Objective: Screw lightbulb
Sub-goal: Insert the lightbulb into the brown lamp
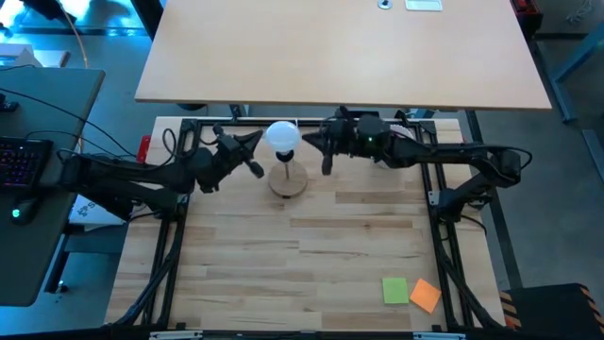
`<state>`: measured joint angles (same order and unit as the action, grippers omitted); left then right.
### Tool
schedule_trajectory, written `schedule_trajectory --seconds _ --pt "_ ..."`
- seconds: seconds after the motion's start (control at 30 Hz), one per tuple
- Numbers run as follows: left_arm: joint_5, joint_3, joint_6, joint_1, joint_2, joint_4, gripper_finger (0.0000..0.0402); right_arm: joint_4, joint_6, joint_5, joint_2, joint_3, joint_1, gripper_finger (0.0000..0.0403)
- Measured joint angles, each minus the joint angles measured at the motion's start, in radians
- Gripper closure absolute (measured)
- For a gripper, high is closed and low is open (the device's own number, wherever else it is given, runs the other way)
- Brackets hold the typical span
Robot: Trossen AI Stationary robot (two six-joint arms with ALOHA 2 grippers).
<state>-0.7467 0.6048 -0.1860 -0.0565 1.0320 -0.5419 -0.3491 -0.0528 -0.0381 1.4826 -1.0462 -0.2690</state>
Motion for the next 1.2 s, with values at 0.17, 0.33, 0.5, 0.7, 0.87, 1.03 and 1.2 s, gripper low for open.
schedule_trajectory --seconds 0.17,0.33,0.5,0.7,0.87,1.03,1.2 --pt "0.009 0.000 0.001 0.028 -0.012 -0.048 0.0402 -0.059 0.053 -0.005 0.011 0.000 -0.048 0.0387" --pt "0.056 0.000 0.009 0.015 0.002 -0.058 0.0401 -0.087 0.053 -0.105 0.020 0.000 -0.045 0.0387" --pt "0.055 0.002 0.033 -0.026 0.031 -0.064 0.0401 -0.091 0.051 -0.164 0.020 0.000 -0.011 0.0387" --pt "0.057 0.002 0.058 -0.082 0.070 -0.083 0.0401 -0.120 0.045 -0.191 0.038 0.000 0.029 0.0387" --pt "0.035 0.001 0.005 -0.090 0.046 -0.068 0.0402 -0.055 -0.023 -0.187 0.025 0.000 0.035 0.0387" --pt "-0.017 0.002 -0.013 -0.040 -0.026 -0.011 0.0401 0.065 -0.079 -0.122 -0.038 0.000 0.021 0.0387" --pt "0.107 0.002 0.032 0.004 -0.045 0.000 0.0401 0.017 -0.023 0.012 -0.034 0.000 -0.021 0.0387"
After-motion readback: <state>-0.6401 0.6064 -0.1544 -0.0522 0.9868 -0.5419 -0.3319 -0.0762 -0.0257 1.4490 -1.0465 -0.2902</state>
